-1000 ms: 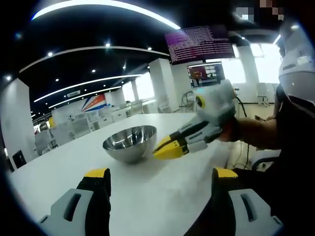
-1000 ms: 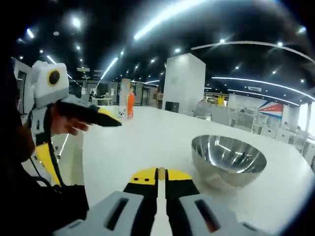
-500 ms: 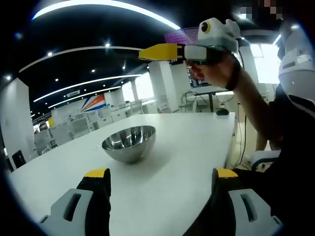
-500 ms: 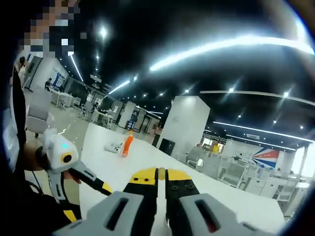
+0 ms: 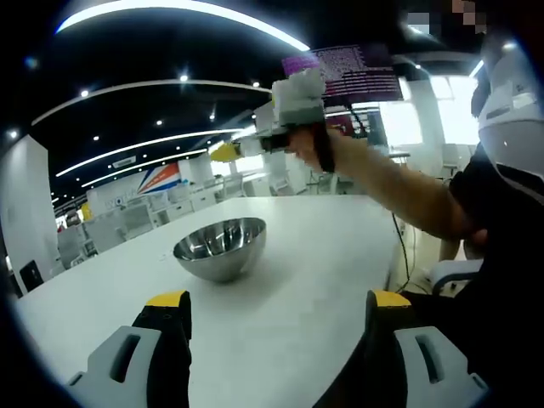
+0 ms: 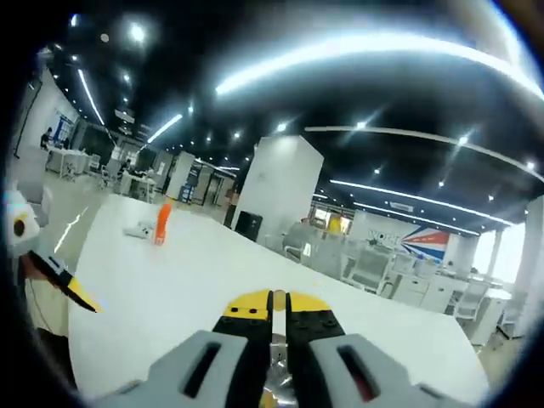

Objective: Pick up the QQ candy scattered on the table and place it into the stainless steel bowl on the table

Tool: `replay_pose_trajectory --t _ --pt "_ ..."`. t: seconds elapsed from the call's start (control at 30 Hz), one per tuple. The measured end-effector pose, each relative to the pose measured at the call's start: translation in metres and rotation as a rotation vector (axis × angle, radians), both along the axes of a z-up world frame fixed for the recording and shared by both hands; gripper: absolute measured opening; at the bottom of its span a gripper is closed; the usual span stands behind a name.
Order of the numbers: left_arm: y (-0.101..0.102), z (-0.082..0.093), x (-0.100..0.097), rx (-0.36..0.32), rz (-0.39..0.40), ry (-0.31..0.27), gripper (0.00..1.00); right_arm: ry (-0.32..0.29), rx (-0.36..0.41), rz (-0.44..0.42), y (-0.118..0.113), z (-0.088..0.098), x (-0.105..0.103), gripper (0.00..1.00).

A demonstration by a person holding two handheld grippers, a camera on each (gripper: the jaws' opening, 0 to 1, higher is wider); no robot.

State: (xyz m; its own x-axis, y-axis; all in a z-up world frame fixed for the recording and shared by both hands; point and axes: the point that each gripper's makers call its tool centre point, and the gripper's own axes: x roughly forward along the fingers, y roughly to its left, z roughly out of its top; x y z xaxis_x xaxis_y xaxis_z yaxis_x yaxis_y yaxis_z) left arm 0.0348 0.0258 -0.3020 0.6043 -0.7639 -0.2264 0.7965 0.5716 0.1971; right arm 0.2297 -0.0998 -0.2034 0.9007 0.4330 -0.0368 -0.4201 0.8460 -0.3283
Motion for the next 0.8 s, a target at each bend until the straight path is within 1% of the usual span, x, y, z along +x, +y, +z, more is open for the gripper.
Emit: replay_pose_trajectory --t 0.07,0.17,0.23,0.3,0.37,0.4,0.5,0.6,0.73,0.8 --pt "0.0 -0.001 0.0 0.002 0.001 0.003 0.85 0.065 -0.03 -0.037 -0.008 -0.035 0.017 0.05" --pt "0.002 -0.003 0.0 0.003 0.002 0.006 0.85 0.159 -0.044 -0.043 -0.013 -0.079 0.028 0.05" --pt "0.003 -0.004 0.001 0.002 0.005 0.008 0.85 0.182 -0.041 -0.042 -0.014 -0.096 0.03 0.06" --pt "0.003 -0.005 0.001 0.001 0.005 0.012 0.85 0.231 -0.036 -0.035 -0.015 -0.112 0.029 0.06" --pt "0.003 -0.006 0.001 0.004 0.003 0.012 0.85 0.25 -0.026 -0.023 -0.014 -0.118 0.027 0.07" --pt "0.002 -0.006 0.001 0.005 0.002 0.012 0.85 0.251 -0.019 -0.019 -0.014 -0.119 0.026 0.11" --pt "0.0 -0.005 0.001 -0.003 -0.002 0.01 0.85 0.237 0.002 -0.008 -0.013 -0.116 0.026 0.28" --pt "-0.001 -0.004 0.001 -0.005 -0.003 0.01 0.85 0.223 0.005 -0.019 -0.018 -0.112 0.027 0.25" --pt "0.0 -0.004 0.001 -0.008 -0.002 0.012 0.85 0.223 0.028 -0.027 -0.024 -0.108 0.026 0.25" --pt "0.001 -0.004 0.002 -0.011 0.0 0.01 0.86 0.198 0.049 -0.03 -0.029 -0.102 0.024 0.28"
